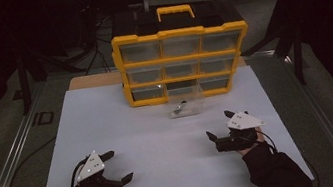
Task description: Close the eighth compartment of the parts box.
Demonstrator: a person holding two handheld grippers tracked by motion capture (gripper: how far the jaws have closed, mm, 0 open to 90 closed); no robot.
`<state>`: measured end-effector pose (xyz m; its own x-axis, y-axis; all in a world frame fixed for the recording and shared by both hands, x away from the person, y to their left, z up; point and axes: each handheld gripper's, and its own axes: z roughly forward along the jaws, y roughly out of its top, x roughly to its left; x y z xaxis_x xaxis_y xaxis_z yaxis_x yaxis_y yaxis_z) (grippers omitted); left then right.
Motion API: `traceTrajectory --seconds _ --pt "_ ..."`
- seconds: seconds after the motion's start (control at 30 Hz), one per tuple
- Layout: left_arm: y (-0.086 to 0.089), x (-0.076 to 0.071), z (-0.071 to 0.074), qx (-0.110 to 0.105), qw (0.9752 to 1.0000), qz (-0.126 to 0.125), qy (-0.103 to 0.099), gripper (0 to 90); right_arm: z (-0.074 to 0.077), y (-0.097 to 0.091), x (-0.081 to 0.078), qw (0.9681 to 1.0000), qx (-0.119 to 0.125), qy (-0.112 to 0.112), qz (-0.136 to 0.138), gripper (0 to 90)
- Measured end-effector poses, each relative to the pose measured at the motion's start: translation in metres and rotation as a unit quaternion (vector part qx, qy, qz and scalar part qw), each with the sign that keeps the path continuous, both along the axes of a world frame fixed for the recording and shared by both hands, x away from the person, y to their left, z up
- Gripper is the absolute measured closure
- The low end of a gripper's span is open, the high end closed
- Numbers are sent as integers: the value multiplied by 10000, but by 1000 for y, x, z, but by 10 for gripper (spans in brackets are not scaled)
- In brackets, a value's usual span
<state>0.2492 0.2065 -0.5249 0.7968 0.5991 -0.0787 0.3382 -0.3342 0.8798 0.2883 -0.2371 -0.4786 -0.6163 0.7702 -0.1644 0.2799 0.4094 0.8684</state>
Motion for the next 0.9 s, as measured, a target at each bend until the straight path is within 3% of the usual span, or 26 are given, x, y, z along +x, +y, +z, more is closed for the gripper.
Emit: traceTrajectory --seconds 0.5,0.9 --pt "0 0 0 -59 10000 -13 9 0 -20 23 15 9995 -46 319 25 82" --pt "2 1 0 -132 9999 -11 26 0 -44 40 31 9967 -167 793 -103 82"
